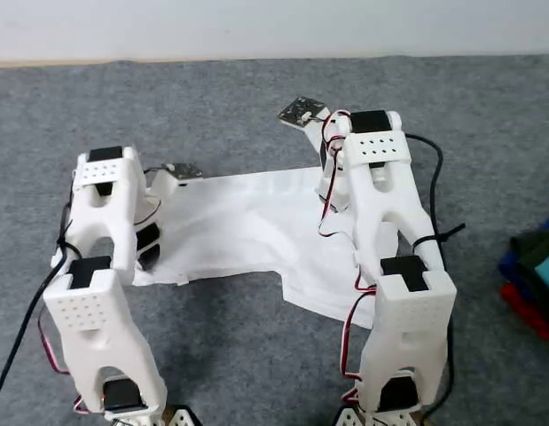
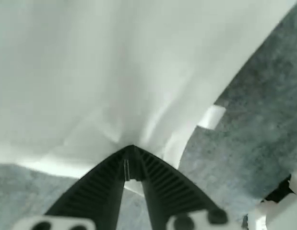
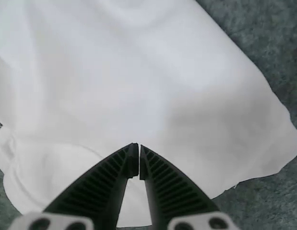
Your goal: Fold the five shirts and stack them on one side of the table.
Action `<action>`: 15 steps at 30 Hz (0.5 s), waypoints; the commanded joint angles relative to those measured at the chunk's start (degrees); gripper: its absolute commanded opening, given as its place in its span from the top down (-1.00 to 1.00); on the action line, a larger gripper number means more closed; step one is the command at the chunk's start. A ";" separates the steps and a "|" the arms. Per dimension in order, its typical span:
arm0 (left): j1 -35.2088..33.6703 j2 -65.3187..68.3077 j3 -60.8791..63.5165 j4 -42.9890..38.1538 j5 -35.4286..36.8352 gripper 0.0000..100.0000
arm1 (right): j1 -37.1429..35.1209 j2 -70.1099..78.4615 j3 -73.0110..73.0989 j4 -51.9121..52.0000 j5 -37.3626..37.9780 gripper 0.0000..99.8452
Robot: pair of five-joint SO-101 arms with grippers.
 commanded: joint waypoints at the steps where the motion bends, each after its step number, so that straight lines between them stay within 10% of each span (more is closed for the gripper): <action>1: -0.09 -7.56 -4.35 1.58 -0.26 0.99 | -0.66 -4.53 -3.34 1.10 -0.62 0.97; 15: -2.73 -21.98 -4.26 1.23 6.07 0.99 | -0.31 -16.66 -1.14 16.13 -0.26 0.98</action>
